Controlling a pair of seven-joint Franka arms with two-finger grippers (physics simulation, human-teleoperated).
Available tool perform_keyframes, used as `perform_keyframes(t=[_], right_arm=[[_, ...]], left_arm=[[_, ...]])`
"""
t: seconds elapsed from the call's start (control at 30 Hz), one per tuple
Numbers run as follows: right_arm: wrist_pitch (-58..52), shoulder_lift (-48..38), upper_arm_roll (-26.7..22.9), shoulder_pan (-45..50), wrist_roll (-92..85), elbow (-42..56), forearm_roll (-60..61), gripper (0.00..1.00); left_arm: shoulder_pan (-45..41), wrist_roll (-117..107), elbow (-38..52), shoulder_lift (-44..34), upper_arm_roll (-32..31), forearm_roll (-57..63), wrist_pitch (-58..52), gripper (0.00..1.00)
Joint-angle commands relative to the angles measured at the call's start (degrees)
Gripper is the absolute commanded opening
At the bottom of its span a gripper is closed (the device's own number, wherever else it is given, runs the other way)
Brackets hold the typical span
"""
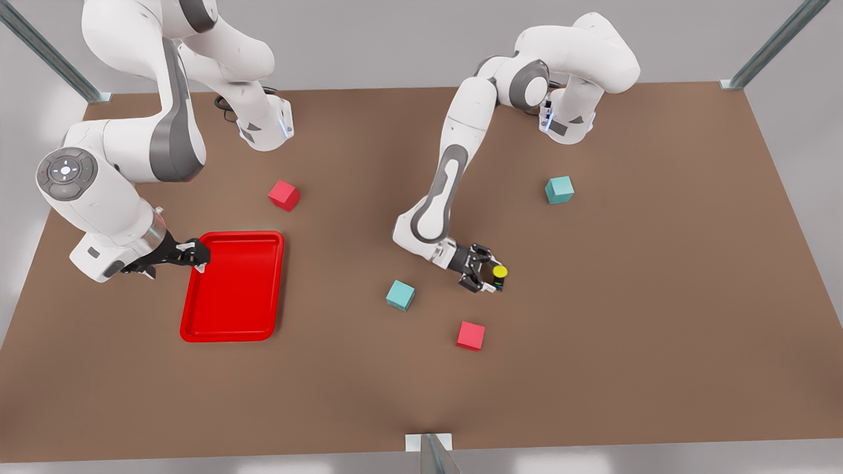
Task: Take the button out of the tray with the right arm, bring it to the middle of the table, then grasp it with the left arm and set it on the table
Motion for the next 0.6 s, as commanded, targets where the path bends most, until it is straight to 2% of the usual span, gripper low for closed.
perform_keyframes(t=[0.0,0.3,0.47,0.57], right_arm=[[0.0,0.0,0.0,0.0,-0.2,0.0,0.0,1.00],[0.0,-0.1,0.0,-0.4,-0.5,0.1,-0.1,1.00],[0.0,-0.2,0.0,-0.6,-0.6,0.1,0.0,1.00],[0.0,-0.2,0.0,-0.3,-0.6,0.1,-0.1,1.00]], left_arm=[[-0.2,-1.1,0.0,-0.1,0.0,0.0,-0.9,1.00],[-1.5,-0.4,0.0,-0.4,0.0,0.3,-1.5,1.00],[-6.9,5.6,-1.0,-9.6,-1.0,-0.7,-9.0,1.00],[-7.7,14.1,-2.0,-18.6,-6.1,-0.7,-15.4,1.00]])
